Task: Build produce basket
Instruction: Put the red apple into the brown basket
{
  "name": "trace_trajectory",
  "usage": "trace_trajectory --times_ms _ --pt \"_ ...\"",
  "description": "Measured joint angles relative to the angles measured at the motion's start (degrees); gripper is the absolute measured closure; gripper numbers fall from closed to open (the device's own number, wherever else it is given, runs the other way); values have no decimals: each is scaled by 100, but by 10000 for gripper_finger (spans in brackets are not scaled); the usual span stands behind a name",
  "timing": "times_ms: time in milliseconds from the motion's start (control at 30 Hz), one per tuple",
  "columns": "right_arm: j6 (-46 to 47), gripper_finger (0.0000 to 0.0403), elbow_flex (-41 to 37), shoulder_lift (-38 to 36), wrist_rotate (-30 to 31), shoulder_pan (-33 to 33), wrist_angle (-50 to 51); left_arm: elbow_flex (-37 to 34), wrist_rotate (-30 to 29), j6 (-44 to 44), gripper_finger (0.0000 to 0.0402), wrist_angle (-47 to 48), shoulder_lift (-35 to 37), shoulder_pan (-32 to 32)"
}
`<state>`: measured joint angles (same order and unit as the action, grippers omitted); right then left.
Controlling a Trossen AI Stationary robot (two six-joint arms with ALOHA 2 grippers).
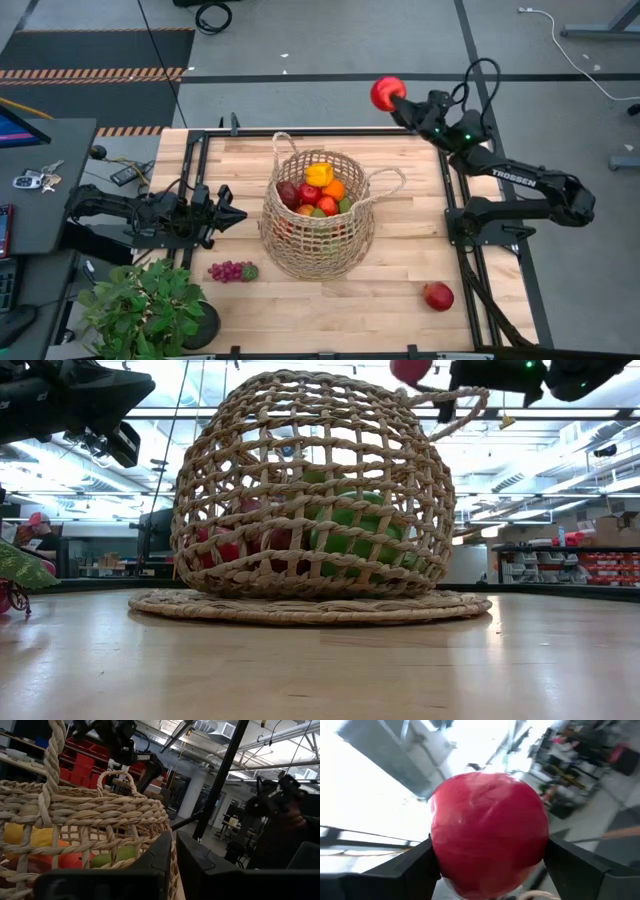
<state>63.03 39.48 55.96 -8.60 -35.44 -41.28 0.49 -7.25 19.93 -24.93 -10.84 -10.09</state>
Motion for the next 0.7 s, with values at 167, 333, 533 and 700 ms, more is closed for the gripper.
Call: trace_trajectory --times_ms 167,333,533,700 --pt "-127 80 296 294 34 329 -305 0 0 1 373 0 -1 0" --pt "-472 80 892 702 -18 624 -113 0 -1 -1 370 0 -1 0" --pt "-946 80 1814 1239 -237 837 585 0 -2 0 366 0 -1 -1" --pt "-1353 80 2827 1797 -751 987 1531 0 -2 1 373 0 -1 0"
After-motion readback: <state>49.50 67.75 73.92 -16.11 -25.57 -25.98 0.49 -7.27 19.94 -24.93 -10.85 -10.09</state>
